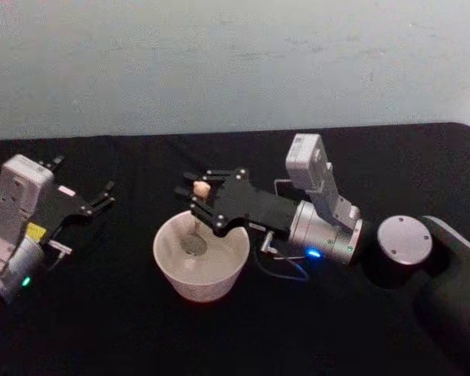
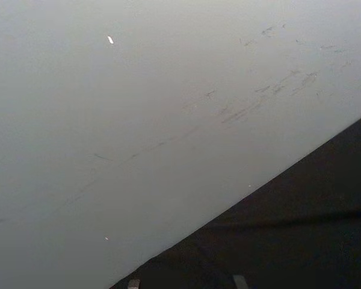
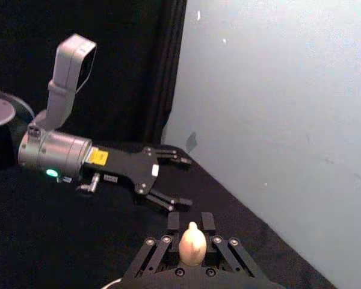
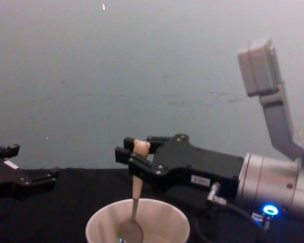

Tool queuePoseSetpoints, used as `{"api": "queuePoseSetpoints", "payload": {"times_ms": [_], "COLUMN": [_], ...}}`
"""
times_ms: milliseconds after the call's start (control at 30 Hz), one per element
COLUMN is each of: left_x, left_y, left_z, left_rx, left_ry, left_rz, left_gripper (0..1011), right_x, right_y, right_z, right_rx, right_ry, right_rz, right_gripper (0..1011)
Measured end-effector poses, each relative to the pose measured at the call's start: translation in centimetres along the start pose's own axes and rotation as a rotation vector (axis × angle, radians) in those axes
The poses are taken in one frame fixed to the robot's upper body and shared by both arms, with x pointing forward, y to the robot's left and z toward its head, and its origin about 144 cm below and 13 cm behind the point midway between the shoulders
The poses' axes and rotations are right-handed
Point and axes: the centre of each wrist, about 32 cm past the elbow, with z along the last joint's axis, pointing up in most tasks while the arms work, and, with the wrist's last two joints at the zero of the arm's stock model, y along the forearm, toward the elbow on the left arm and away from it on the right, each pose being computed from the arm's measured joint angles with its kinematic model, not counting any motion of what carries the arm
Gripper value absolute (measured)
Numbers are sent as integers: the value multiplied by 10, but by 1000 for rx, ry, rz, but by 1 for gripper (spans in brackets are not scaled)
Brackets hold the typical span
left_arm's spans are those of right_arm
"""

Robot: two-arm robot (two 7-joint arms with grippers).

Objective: Pick up the stirring spoon with one hand, stir inside the cup, then place it back in its original position.

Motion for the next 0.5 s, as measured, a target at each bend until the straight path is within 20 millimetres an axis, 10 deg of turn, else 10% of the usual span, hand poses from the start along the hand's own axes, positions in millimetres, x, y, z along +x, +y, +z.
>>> {"api": "queuePoseSetpoints", "payload": {"times_ms": [500], "left_x": [0], "left_y": [0], "left_z": [0], "left_rx": [0], "left_ry": [0], "left_rz": [0], "left_gripper": [1001], "right_x": [-3], "right_y": [-1], "right_z": [-7], "right_rx": [-25], "right_ry": [-23], "right_rz": [-10], "right_gripper": [213]}}
